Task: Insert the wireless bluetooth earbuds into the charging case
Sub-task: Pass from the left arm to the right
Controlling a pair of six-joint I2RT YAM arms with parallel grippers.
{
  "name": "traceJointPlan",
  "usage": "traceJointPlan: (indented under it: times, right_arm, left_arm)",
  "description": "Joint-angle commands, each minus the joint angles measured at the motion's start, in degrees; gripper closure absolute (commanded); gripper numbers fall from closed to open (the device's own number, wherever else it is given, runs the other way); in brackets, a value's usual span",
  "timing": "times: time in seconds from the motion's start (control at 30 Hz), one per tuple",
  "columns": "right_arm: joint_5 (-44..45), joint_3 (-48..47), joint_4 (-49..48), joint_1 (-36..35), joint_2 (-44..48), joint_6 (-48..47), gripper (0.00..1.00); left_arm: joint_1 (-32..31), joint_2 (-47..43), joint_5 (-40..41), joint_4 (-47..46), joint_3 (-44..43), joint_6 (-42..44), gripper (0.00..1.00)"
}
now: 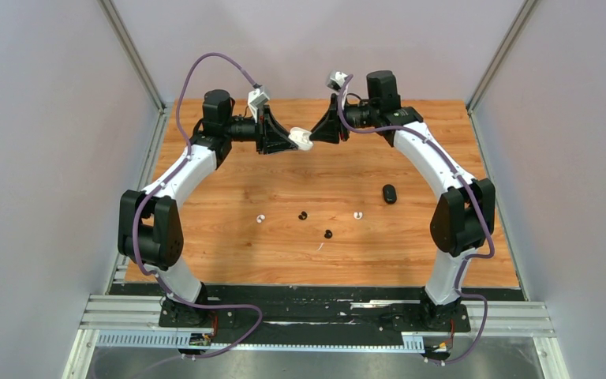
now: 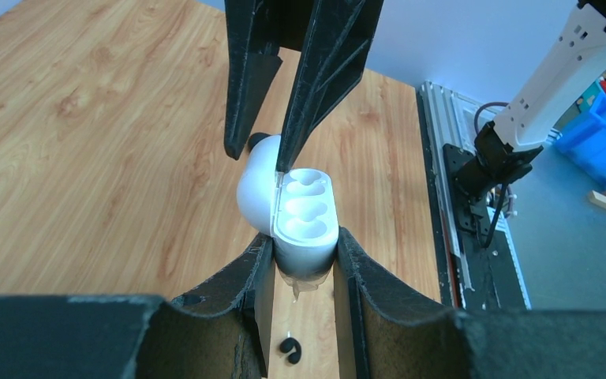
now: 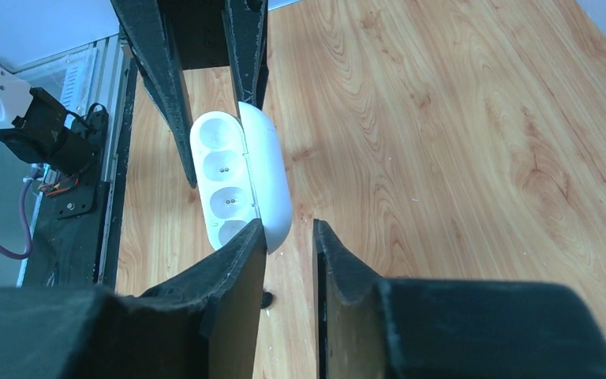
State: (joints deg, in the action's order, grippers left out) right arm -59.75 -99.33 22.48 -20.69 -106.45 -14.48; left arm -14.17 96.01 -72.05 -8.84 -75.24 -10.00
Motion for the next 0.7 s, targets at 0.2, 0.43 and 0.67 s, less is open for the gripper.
traceJointPlan:
  times: [0.2, 0.43, 0.67]
  right_arm:
    - [-3.1, -0.7, -1.0, 0.0, 1.8, 0.9, 0.95]
    - [0.8, -1.2, -1.4, -1.1, 2.5, -2.1, 1.00]
    - [6.5, -2.6, 2.0, -1.6, 3.1, -12.4, 1.00]
  left_arm:
    - [0.1, -1.2, -0.3, -2.4, 0.8, 0.3, 1.00]
    - [0.1, -2.2, 8.7, 2.9, 1.3, 1.1, 0.52]
    - [0.7, -5.3, 10.9, 16.7, -1.4, 8.9, 0.31]
